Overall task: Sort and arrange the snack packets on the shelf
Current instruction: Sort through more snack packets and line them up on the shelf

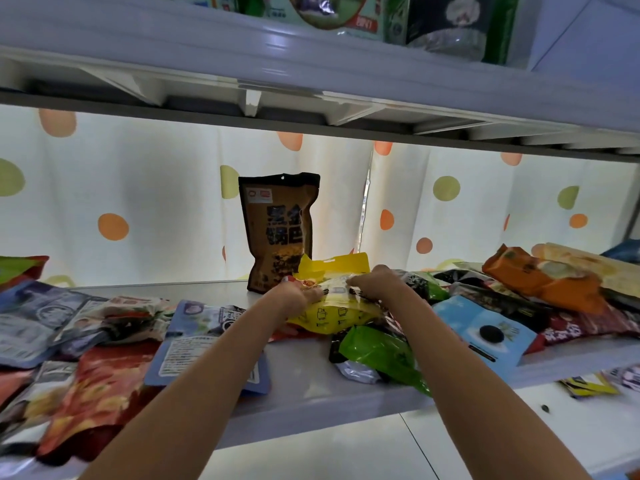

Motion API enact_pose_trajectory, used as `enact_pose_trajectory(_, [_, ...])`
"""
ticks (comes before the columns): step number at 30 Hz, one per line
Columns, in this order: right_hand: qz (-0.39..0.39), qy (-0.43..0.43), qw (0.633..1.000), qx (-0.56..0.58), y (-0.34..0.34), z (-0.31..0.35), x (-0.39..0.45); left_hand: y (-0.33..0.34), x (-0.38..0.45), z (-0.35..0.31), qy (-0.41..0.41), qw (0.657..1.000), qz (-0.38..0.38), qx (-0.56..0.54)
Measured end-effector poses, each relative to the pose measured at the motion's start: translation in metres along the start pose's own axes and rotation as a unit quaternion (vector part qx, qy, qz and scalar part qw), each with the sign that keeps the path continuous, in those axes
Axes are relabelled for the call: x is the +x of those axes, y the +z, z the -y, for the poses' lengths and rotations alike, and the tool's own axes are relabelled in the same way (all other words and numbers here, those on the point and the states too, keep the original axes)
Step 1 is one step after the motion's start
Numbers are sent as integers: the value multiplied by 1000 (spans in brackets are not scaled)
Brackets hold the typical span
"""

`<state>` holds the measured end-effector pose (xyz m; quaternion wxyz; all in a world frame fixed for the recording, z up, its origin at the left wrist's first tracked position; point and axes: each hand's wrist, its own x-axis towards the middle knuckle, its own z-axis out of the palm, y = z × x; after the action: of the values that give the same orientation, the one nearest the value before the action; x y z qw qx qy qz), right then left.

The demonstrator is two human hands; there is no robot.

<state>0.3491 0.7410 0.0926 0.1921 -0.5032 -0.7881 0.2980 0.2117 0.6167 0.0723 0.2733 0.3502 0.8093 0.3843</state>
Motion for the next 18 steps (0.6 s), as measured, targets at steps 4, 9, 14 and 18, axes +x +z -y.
enact_pose_trajectory(4, [-8, 7, 999, 53, 10, 2, 5, 1, 8, -2, -21, 1000, -11, 0])
enact_pose_trajectory(9, [-50, -11, 988, 144, 17, -1, 4, 2, 12, 1, 4, 997, -32, -72])
enact_pose_trajectory(14, [-100, -44, 971, 214, 13, 9, -8, 1, 3, -3, 60, 981, -64, -173])
enact_pose_trajectory(18, [-124, -73, 955, 261, 7, 18, -22, -8, -8, -5, 108, 971, -89, -192])
